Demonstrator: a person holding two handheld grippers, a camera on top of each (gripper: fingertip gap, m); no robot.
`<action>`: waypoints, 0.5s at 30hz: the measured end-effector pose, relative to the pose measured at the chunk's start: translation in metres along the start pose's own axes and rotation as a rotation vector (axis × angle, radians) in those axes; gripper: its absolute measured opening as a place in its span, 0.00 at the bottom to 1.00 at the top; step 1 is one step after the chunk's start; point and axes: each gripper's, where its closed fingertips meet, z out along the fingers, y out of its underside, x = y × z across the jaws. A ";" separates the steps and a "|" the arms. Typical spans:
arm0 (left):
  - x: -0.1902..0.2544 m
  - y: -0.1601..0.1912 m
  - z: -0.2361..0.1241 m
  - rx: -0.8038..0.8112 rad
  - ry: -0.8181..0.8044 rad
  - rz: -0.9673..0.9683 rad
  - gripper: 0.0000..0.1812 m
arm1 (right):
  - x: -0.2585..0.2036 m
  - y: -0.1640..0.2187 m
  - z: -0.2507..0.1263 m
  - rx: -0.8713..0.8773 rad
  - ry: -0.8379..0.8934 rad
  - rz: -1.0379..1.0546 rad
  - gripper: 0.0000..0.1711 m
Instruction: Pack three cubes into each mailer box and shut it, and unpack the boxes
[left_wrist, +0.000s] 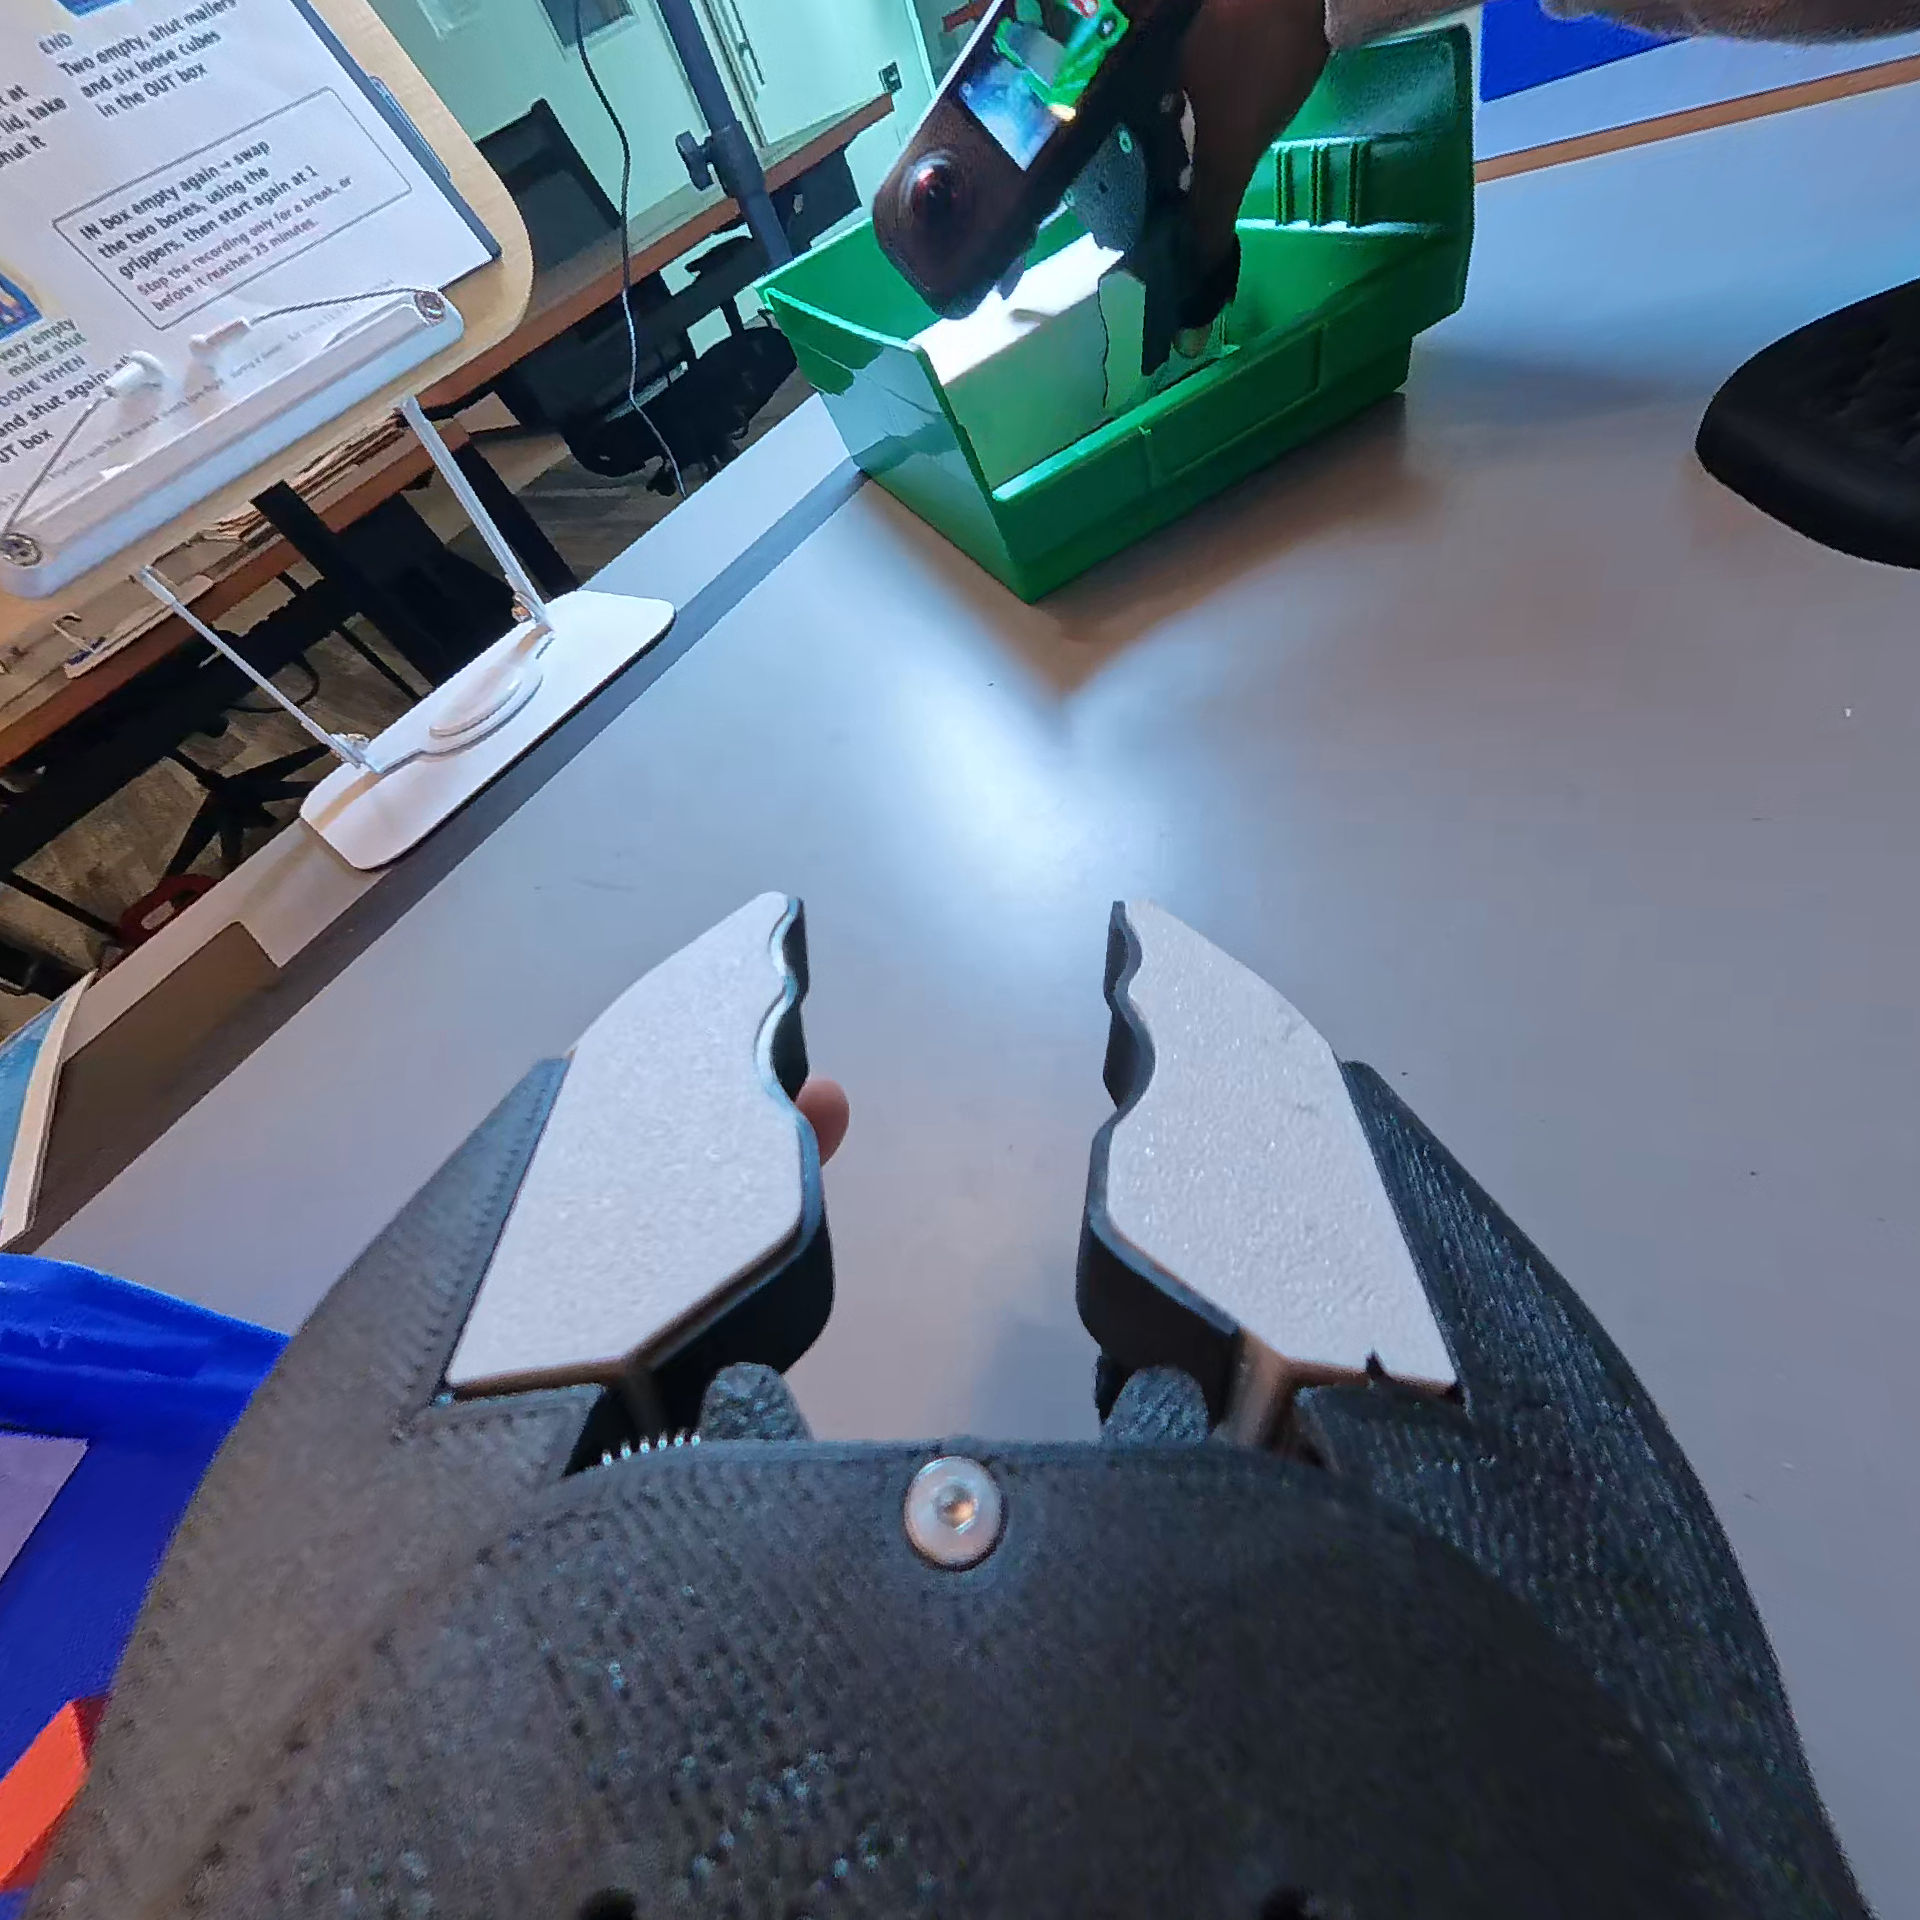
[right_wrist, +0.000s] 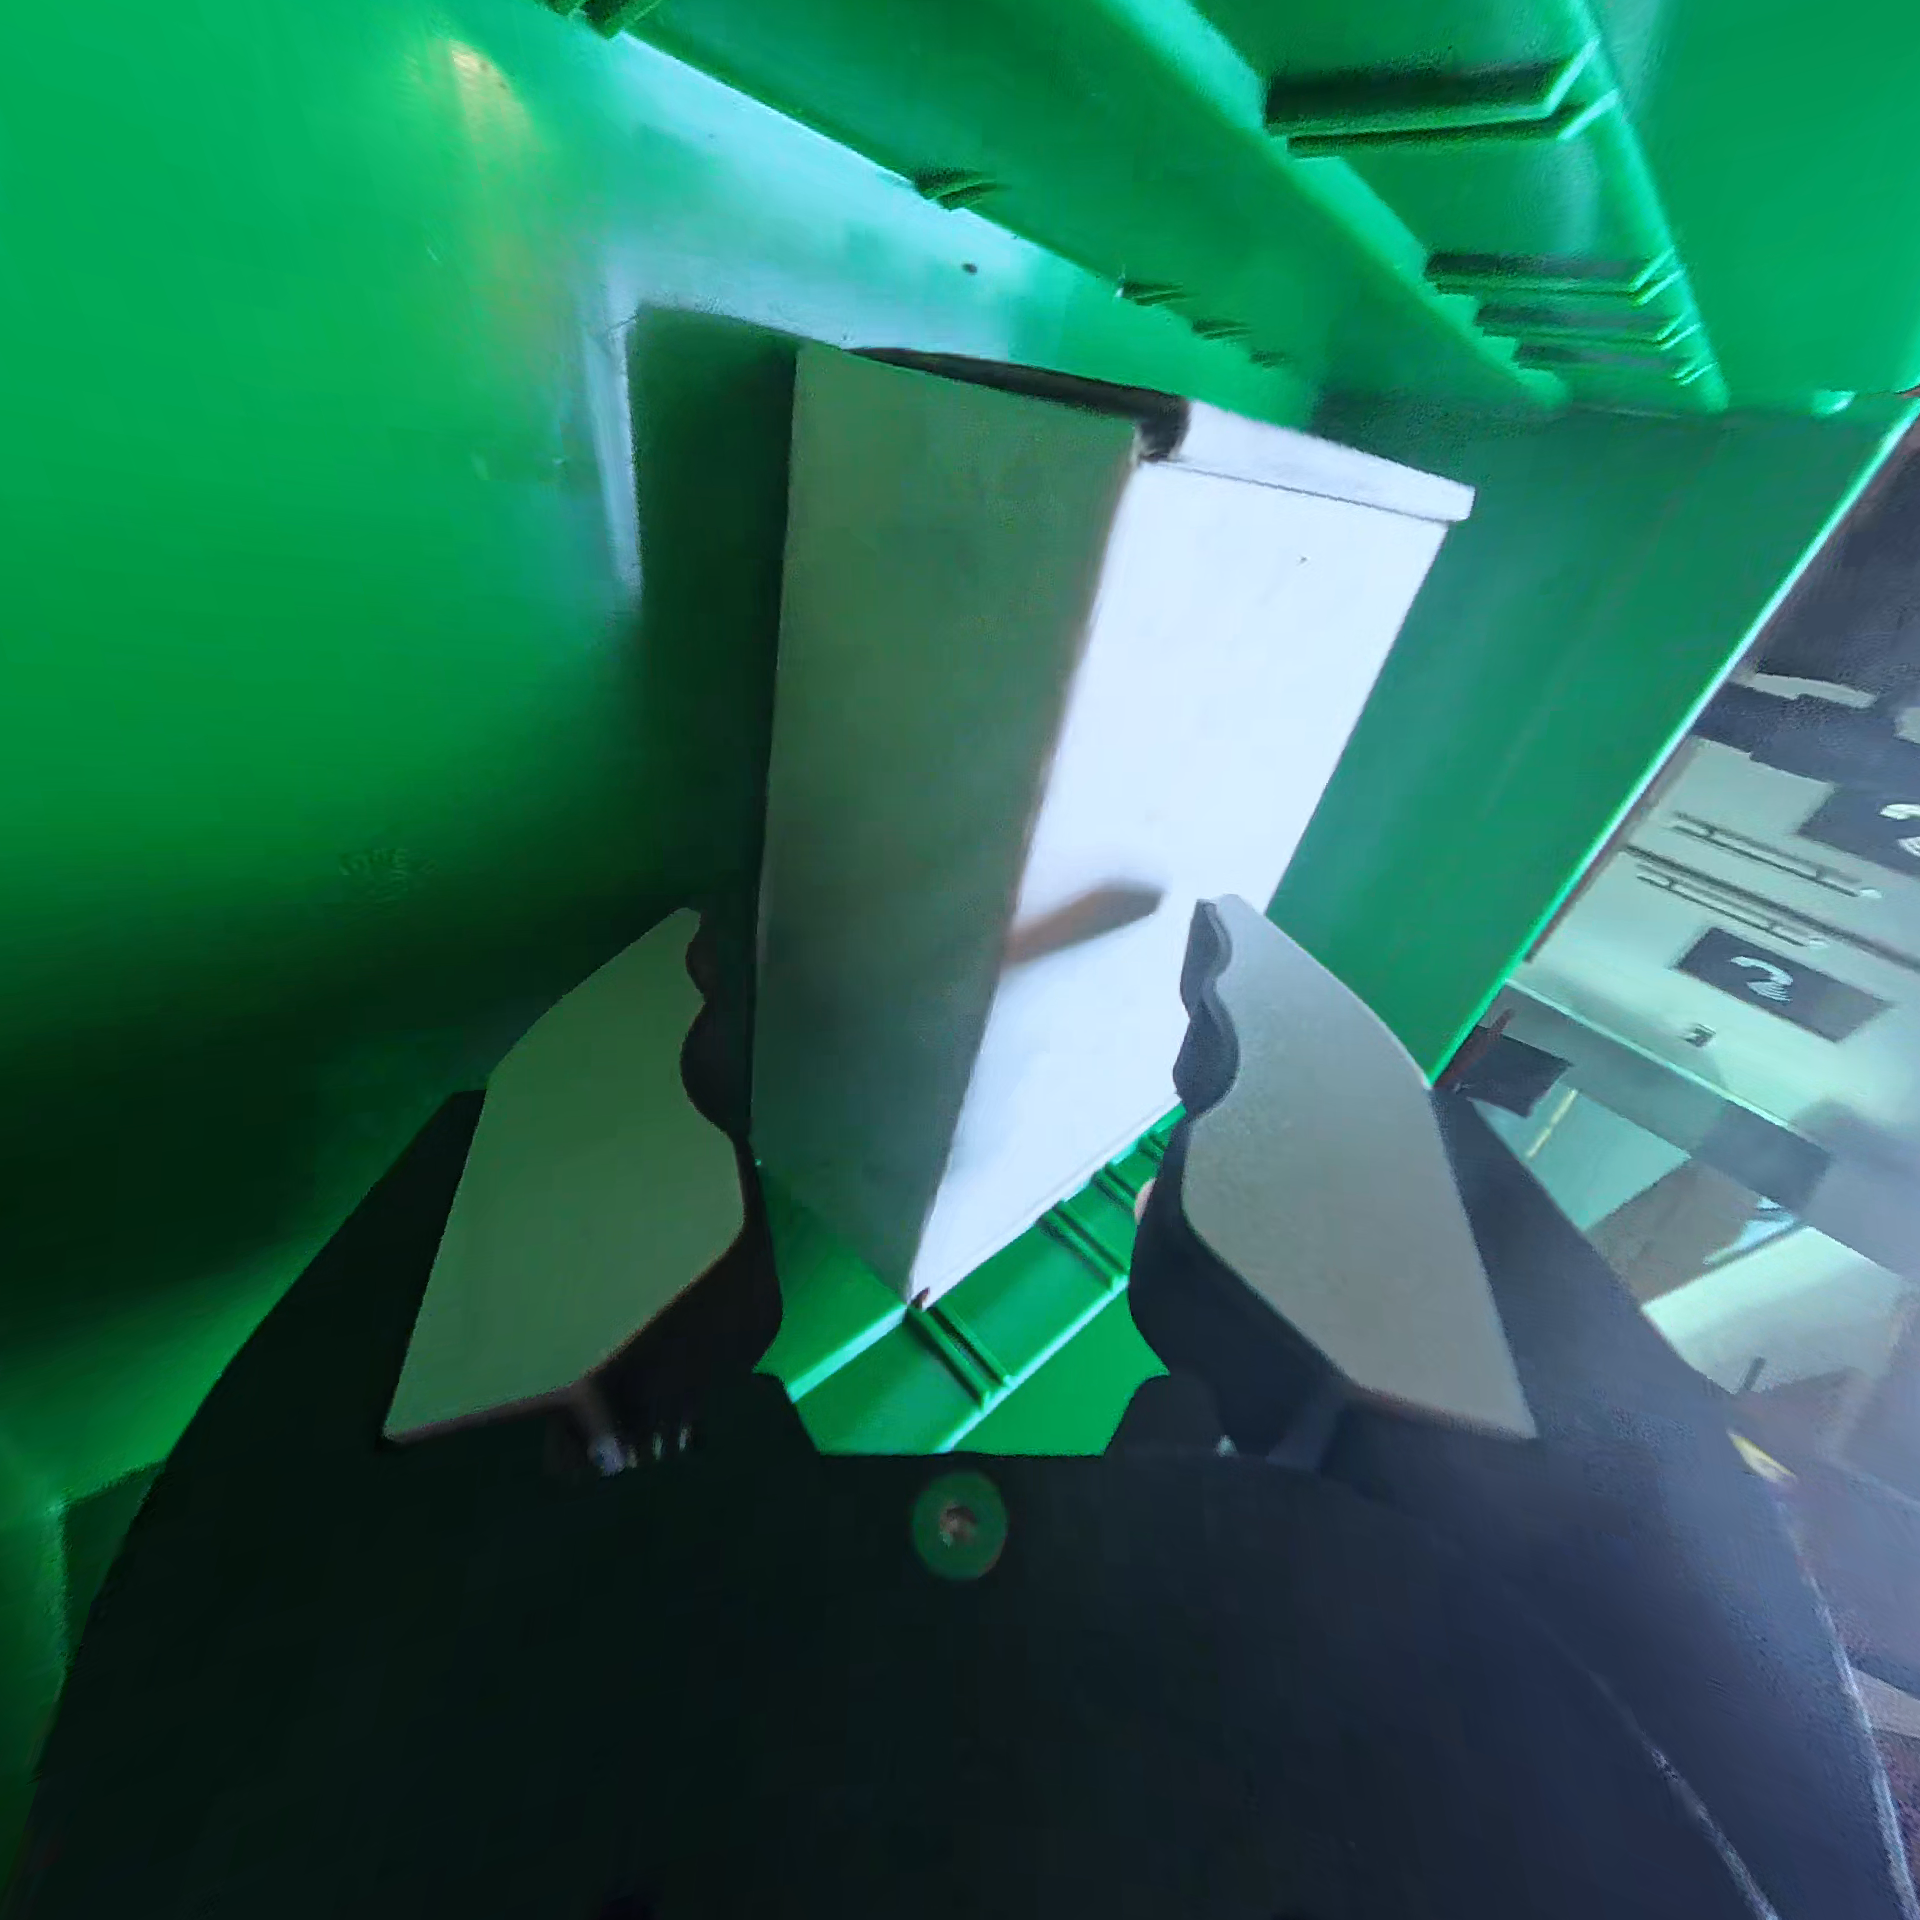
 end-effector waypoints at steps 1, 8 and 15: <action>0.001 0.001 0.000 -0.006 0.004 -0.004 0.30 | -0.002 0.000 -0.001 0.001 -0.023 -0.004 0.49; 0.003 0.006 0.004 -0.037 0.014 -0.007 0.28 | 0.022 0.000 0.010 0.019 0.013 0.066 0.29; -0.027 -0.006 -0.010 -0.011 -0.060 -0.040 0.30 | 0.035 -0.021 -0.042 0.276 0.110 0.341 0.35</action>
